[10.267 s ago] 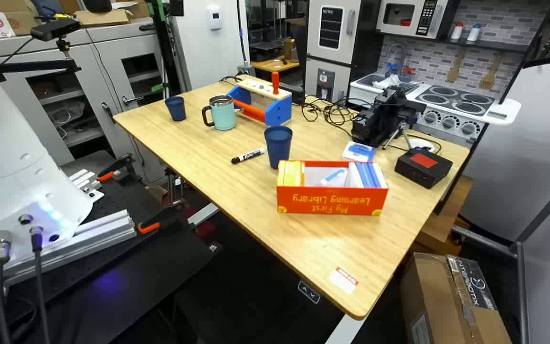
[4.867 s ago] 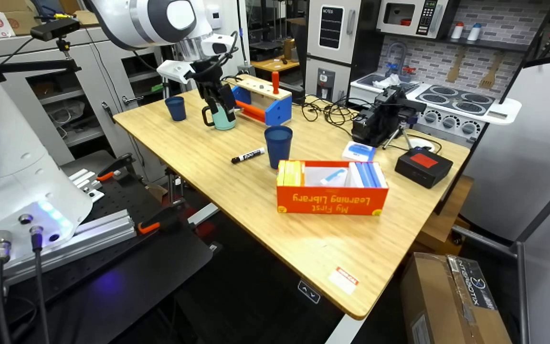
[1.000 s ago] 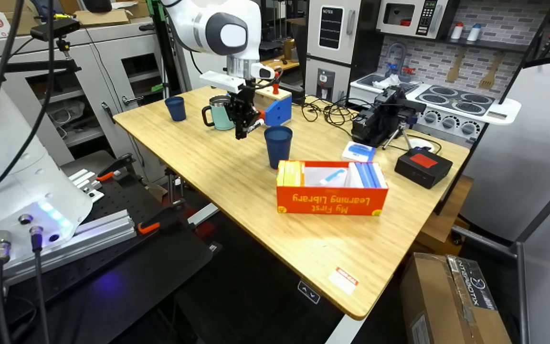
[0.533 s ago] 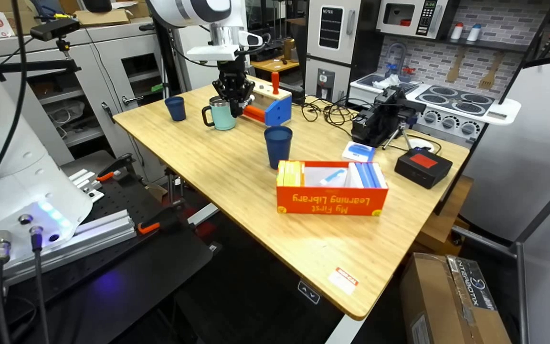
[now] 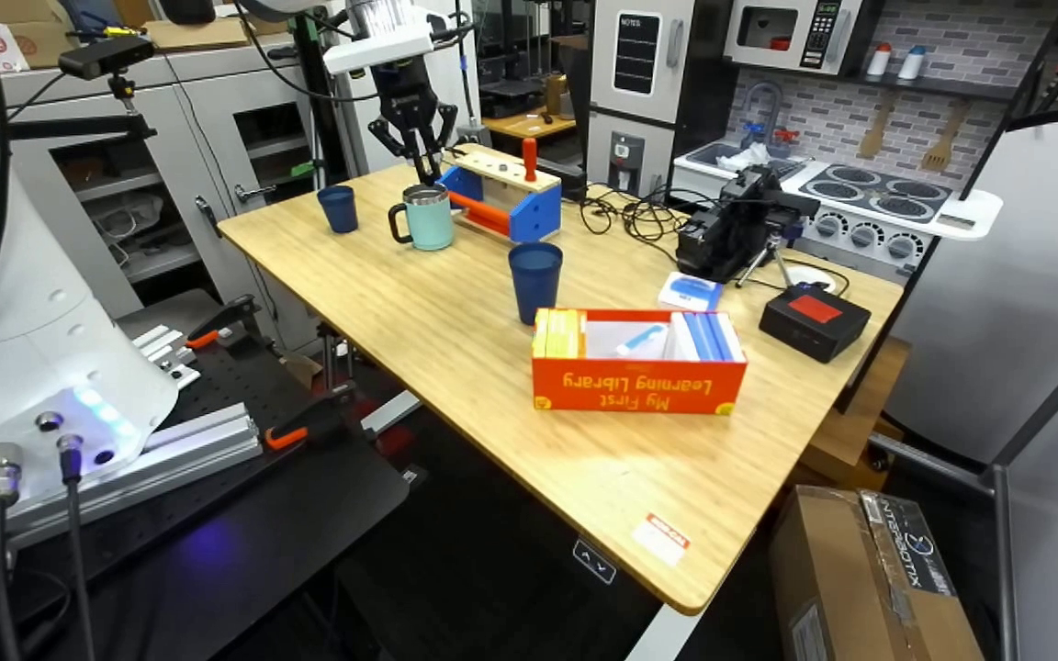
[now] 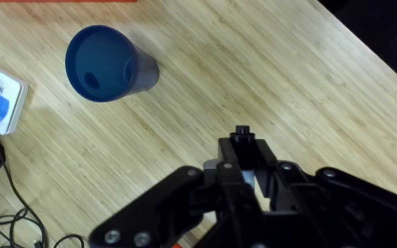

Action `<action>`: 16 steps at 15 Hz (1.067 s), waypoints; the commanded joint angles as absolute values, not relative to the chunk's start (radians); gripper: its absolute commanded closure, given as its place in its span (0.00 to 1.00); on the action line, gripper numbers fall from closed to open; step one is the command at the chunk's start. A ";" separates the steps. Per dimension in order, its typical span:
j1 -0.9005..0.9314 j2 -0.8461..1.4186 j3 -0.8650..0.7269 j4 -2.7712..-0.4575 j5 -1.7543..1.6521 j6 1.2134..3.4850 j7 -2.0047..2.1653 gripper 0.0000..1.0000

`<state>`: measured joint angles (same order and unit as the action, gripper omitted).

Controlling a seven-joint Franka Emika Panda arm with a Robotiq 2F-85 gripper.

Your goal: Pick the marker on the table and put it inside the light blue cup

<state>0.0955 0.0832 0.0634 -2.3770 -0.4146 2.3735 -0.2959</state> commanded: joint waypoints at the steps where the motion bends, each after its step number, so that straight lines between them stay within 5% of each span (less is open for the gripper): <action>1: 0.090 0.077 0.071 -2.379 -0.419 2.371 -0.320 0.81; 8: 0.089 0.072 0.070 -2.384 -0.422 2.371 -0.351 0.81; 9: 0.093 0.074 0.072 -2.371 -0.438 2.349 -0.348 0.95; 16: 0.127 0.161 0.112 -2.143 -0.512 2.100 -0.485 0.95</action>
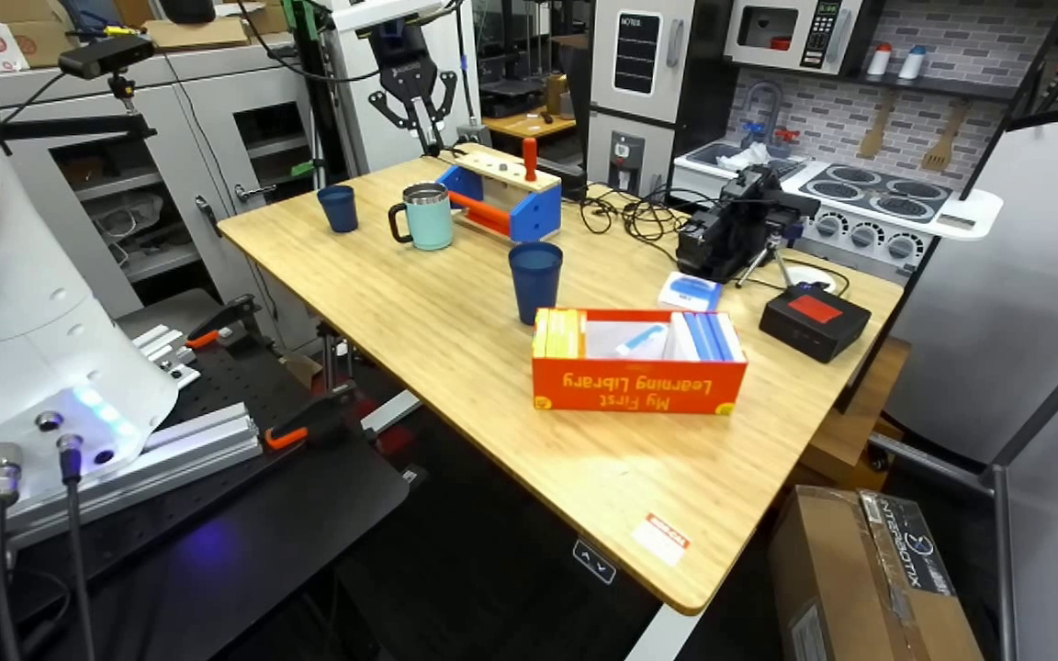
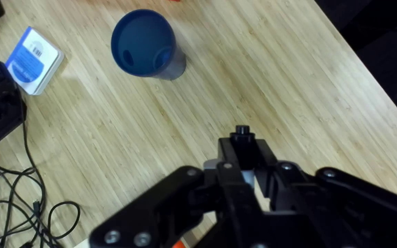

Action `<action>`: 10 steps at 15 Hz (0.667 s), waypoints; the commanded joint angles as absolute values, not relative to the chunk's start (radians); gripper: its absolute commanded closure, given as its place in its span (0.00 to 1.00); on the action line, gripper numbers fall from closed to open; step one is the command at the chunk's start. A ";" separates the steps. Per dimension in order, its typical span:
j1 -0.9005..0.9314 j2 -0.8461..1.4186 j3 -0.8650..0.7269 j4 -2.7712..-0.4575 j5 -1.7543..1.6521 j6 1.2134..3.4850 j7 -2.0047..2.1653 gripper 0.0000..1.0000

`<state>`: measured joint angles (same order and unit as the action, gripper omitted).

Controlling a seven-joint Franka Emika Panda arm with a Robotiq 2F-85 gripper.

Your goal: Pick the marker on the table and put it inside the light blue cup

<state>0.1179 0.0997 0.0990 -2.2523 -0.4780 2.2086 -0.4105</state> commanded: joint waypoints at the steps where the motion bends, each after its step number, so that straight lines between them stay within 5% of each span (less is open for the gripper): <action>1: 0.130 0.180 0.115 -2.105 -0.516 2.068 -0.514 0.95; 10: 0.189 0.454 0.144 -1.763 -0.550 1.850 -0.708 0.95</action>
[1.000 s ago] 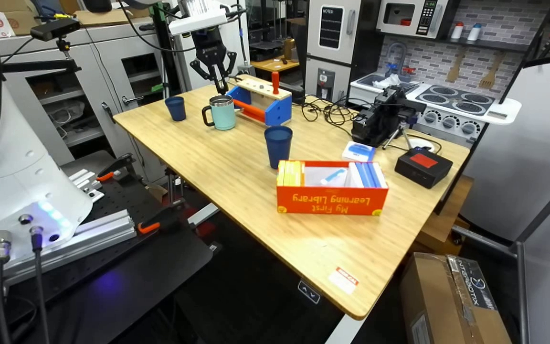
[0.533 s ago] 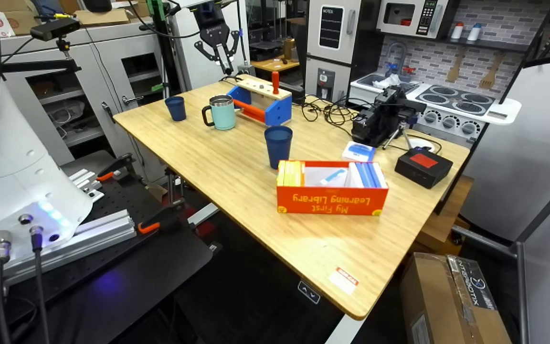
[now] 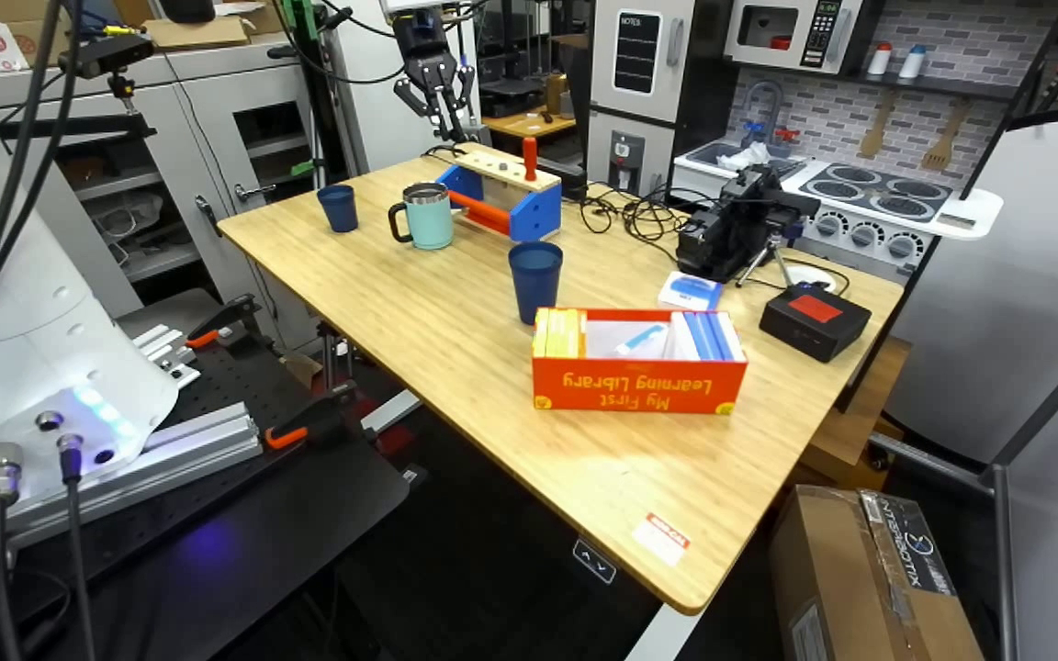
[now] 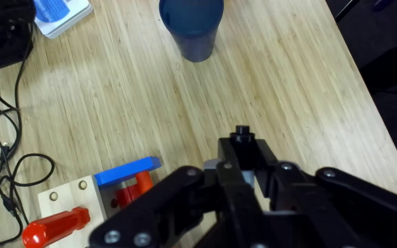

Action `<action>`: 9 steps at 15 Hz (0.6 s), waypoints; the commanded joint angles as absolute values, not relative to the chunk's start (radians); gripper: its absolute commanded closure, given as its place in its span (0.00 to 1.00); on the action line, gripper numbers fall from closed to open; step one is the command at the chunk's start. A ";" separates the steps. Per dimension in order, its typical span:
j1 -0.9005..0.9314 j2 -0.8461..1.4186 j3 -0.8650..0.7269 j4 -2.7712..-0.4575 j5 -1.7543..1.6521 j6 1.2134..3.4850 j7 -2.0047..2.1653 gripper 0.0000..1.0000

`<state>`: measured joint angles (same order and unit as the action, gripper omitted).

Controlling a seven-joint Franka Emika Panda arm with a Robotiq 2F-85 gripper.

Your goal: Pick the marker on the table and put it inside the light blue cup

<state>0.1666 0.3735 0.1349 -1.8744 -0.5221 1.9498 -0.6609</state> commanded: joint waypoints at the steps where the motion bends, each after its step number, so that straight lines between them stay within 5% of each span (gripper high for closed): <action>1: 0.202 0.482 0.146 -1.732 -0.556 1.828 -0.714 0.95; 9: 0.278 0.586 0.160 -1.602 -0.594 1.658 -0.730 0.95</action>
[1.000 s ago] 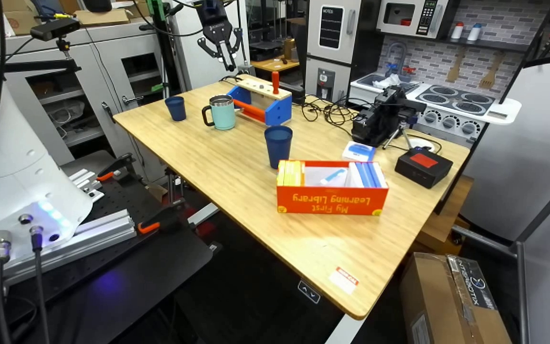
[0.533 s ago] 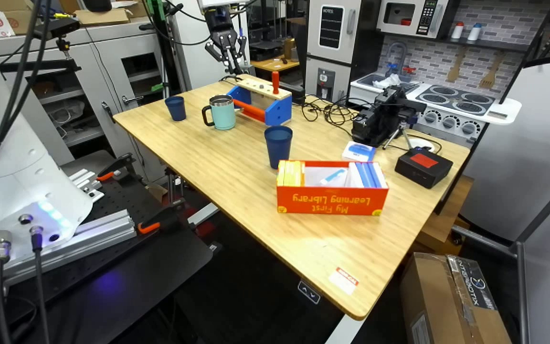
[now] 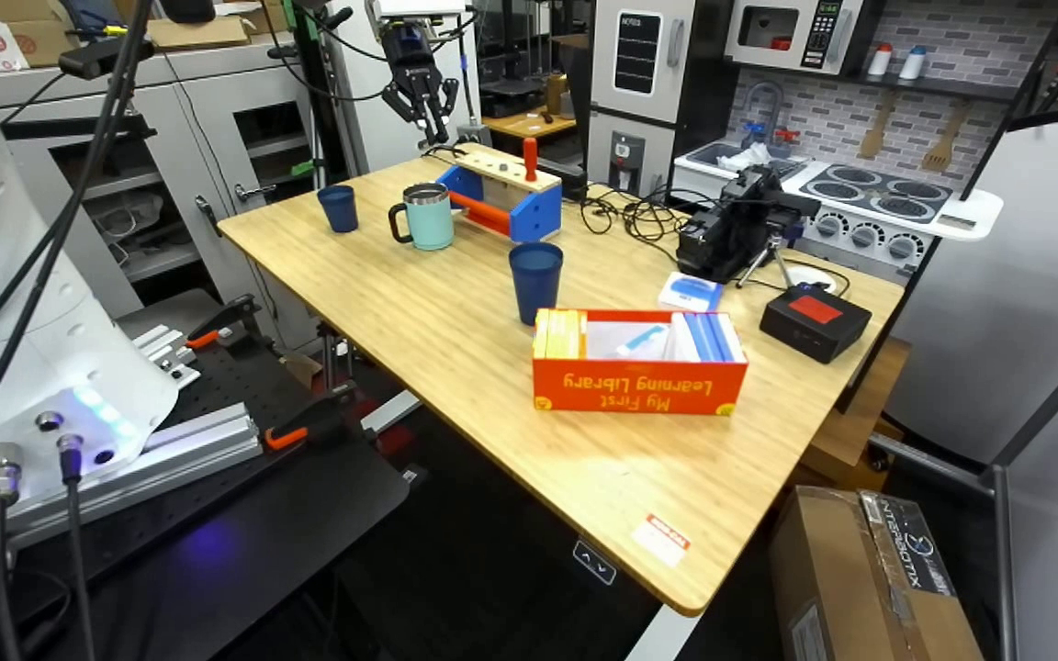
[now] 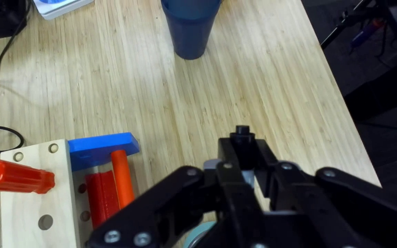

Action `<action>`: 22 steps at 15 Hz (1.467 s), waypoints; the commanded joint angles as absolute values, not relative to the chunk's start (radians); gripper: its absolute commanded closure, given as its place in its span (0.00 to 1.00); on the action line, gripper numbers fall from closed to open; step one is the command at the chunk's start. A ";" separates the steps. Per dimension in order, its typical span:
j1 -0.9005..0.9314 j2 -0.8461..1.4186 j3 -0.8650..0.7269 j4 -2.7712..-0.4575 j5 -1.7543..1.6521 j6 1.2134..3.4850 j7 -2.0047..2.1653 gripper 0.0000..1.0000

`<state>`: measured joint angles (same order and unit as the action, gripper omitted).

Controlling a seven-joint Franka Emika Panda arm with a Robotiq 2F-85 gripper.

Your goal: Pick the marker on the table and put it inside the light blue cup

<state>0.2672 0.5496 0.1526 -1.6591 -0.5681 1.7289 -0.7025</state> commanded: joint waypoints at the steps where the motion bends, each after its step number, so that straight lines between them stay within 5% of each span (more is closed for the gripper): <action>1: 0.265 0.561 0.166 -1.644 -0.576 1.706 -0.701 0.95; 2: 0.268 0.566 0.167 -1.642 -0.577 1.703 -0.700 0.81; 14: 0.266 0.567 0.167 -1.642 -0.577 1.704 -0.700 0.81; 15: 0.266 0.567 0.167 -1.642 -0.577 1.704 -0.700 0.95; 22: 0.287 0.628 0.159 -1.504 -0.566 1.519 -0.680 0.95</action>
